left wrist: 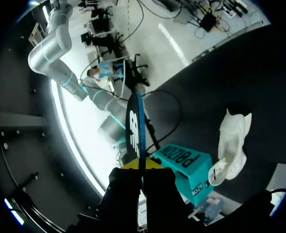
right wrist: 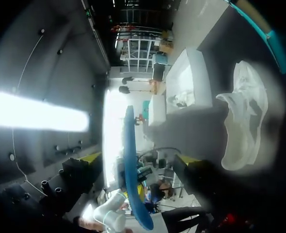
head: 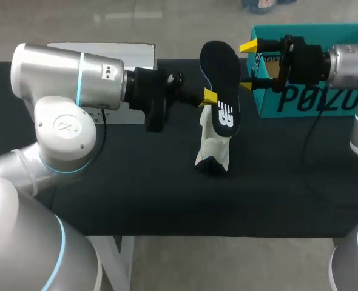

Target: Take the shoe out of the shoebox, open the shoe tongue, remove and reinsert the insole, then place the shoe into the shoebox

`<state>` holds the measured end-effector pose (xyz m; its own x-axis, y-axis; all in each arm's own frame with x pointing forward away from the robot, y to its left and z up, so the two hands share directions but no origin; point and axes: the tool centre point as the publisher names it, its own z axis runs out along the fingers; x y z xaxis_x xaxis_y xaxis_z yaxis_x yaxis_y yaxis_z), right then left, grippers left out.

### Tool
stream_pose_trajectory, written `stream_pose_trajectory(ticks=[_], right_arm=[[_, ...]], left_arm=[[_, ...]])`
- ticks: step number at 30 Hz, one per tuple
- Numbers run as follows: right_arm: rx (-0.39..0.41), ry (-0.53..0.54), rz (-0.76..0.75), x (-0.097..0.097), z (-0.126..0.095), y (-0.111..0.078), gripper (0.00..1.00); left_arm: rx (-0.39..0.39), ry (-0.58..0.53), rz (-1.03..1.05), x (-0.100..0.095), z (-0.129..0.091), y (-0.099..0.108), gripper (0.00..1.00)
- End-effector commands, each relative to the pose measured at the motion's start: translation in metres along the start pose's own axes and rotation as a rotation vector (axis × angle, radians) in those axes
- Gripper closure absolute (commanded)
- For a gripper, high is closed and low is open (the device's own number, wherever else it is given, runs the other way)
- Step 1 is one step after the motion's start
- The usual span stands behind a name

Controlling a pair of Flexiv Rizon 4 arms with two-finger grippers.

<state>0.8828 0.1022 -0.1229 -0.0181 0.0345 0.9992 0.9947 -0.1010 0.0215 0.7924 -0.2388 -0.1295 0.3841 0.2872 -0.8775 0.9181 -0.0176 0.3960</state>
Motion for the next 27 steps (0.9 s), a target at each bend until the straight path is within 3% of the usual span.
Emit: stream_pose_trajectory(ticks=[1,9,12,18,19,23,24,27], right_arm=[[0.004,-0.001,-0.003,0.000,0.002,0.000,0.06],[0.017,-0.018,-0.002,-0.003,0.001,-0.004,0.20],[0.024,-0.023,-0.002,-0.004,0.002,-0.006,0.29],[0.039,-0.026,0.005,-0.007,0.005,-0.006,0.37],[0.041,-0.026,0.006,-0.007,0.006,-0.006,0.52],[0.050,-0.029,0.008,-0.008,0.008,-0.005,0.76],[0.054,-0.029,0.009,-0.008,0.009,-0.005,1.00],[0.059,-0.027,0.013,-0.008,0.009,-0.005,1.00]], left_arm=[[-0.043,0.014,-0.002,0.002,0.003,-0.002,1.00],[0.019,0.039,-0.056,0.016,0.015,0.001,1.00],[0.020,0.032,-0.072,0.017,0.021,0.003,1.00],[0.042,0.025,-0.068,0.011,0.028,0.006,1.00],[0.049,0.028,-0.072,0.011,0.029,0.006,1.00],[0.053,0.034,-0.086,0.012,0.029,0.007,1.00],[0.055,0.033,-0.097,0.012,0.029,0.007,1.00],[0.057,0.028,-0.111,0.012,0.029,0.008,1.00]])
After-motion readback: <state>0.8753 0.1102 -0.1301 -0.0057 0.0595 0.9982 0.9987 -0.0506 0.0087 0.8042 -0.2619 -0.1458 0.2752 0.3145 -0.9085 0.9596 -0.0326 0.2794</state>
